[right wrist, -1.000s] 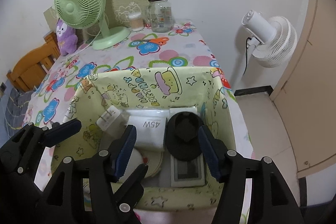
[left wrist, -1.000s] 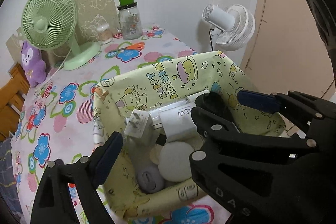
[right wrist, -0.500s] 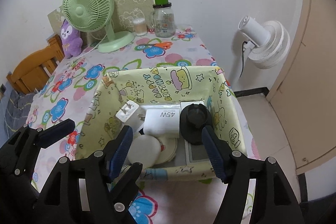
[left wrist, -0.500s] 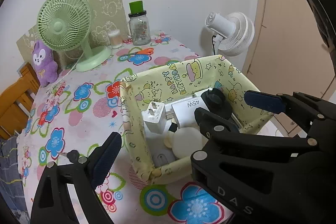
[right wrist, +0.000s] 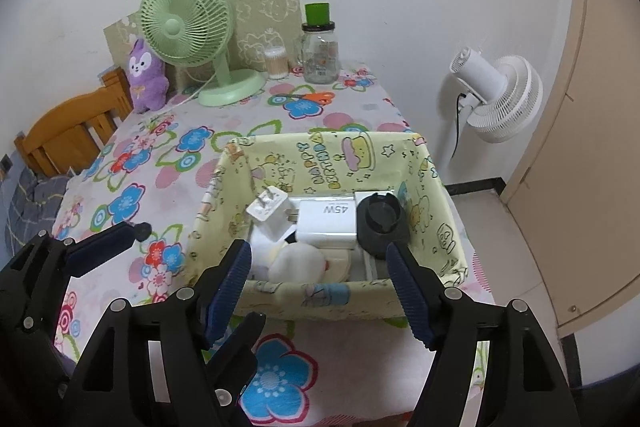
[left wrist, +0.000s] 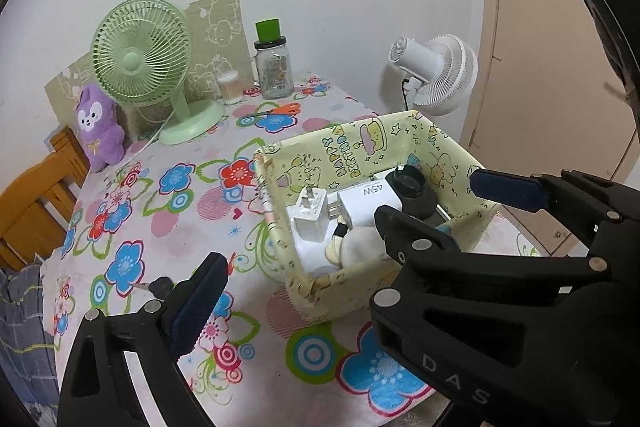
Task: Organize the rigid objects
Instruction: 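Withdraw both grippers from the box toward the black car key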
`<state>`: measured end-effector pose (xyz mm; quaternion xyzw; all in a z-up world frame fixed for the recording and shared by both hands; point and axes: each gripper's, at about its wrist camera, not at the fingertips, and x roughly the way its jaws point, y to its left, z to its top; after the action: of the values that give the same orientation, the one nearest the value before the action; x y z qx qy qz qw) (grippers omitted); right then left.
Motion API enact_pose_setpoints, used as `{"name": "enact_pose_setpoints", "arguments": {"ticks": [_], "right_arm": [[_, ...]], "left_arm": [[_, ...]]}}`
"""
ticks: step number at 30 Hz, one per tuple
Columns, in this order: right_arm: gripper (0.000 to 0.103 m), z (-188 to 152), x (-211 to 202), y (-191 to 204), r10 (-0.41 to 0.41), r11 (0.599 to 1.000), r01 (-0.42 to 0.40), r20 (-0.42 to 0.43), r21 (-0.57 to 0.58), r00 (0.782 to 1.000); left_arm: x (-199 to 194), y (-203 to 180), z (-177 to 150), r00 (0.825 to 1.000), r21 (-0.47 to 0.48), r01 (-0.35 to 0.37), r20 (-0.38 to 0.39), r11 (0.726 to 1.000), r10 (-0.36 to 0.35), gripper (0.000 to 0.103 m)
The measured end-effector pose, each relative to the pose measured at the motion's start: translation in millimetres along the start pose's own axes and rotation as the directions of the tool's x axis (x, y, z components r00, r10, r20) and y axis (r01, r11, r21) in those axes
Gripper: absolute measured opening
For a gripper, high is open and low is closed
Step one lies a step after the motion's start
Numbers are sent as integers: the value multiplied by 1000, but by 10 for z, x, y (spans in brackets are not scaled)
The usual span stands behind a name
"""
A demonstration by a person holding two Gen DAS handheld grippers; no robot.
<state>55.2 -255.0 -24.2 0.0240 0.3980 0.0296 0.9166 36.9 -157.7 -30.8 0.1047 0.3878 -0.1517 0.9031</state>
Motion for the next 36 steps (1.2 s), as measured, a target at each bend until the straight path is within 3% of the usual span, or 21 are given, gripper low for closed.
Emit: {"name": "enact_pose_setpoints", "arguments": {"ticks": [22, 36], "right_arm": [[91, -221, -284, 623, 46, 997, -40, 78, -73, 996], [92, -347, -259, 885, 100, 991, -92, 91, -93, 991]], "left_arm": [[-371, 584, -427, 996, -121, -79, 39, 990, 85, 103], [-406, 838, -633, 989, -131, -141, 18, 981, 145, 103]]}}
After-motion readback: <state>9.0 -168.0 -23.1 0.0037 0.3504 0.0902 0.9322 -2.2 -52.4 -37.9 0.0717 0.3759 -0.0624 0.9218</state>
